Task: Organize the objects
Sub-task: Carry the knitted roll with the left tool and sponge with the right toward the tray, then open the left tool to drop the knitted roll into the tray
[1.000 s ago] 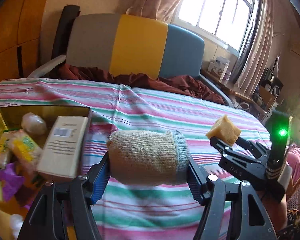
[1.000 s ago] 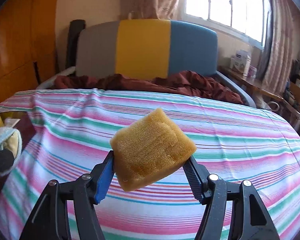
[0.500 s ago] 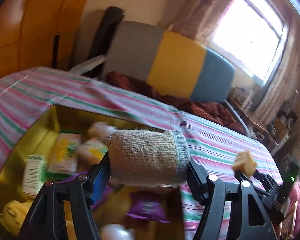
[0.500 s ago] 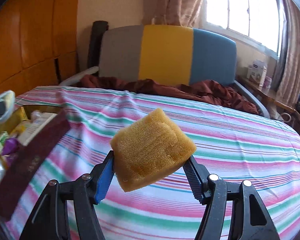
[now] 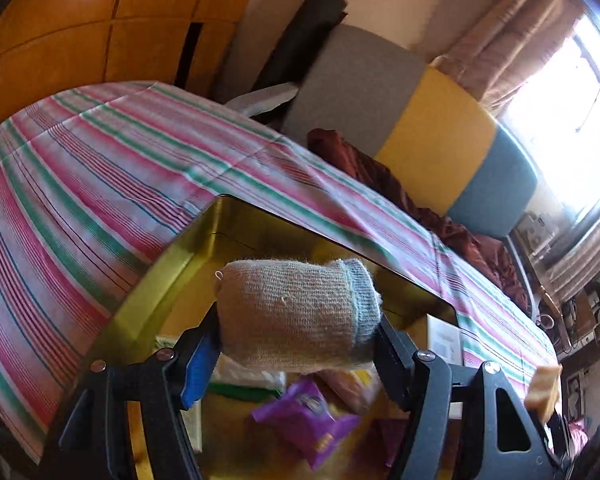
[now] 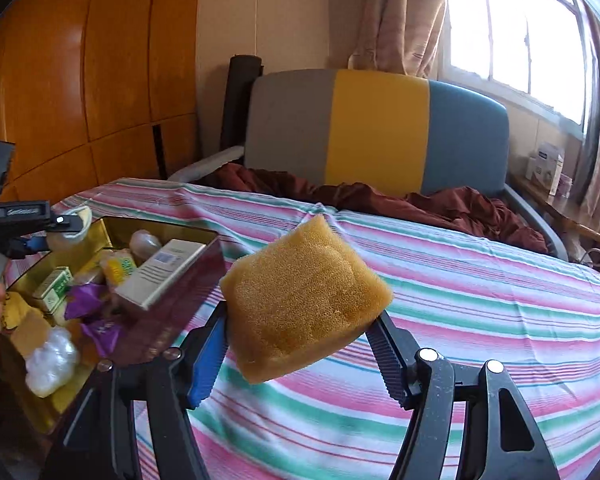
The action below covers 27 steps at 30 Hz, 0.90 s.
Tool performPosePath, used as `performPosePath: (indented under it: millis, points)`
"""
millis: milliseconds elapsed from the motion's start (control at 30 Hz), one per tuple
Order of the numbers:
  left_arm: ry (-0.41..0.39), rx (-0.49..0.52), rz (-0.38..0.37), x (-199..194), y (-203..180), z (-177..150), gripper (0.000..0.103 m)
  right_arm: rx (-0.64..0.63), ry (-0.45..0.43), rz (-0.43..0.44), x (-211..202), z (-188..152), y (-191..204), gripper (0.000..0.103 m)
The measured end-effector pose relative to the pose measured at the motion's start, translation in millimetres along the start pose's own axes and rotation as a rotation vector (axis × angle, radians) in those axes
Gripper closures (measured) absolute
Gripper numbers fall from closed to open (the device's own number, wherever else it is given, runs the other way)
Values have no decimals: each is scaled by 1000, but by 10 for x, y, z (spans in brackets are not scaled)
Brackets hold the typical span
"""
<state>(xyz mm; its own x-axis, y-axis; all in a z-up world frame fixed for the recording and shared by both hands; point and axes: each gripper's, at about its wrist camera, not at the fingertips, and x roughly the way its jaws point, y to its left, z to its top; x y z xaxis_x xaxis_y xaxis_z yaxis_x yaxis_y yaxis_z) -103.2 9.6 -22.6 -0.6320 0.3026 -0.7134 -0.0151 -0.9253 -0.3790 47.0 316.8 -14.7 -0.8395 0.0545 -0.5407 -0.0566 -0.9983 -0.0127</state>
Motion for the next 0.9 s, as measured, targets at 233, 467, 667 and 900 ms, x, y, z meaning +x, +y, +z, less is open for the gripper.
performPosePath:
  millis: [233,467,667,900]
  points:
    - [66,-67,25,235,178,169,34,14,-19,46,-117,3,185,36]
    - [91,-137,56,417,317,244,29,10,-43,97,-212,53,377,35]
    - [74,-149,39,330,343,205,24,-12,-55,126,-258,74,526,35]
    - [0,-43,22,-1,205,116,24,-22,-36,170,-224,54,703,35]
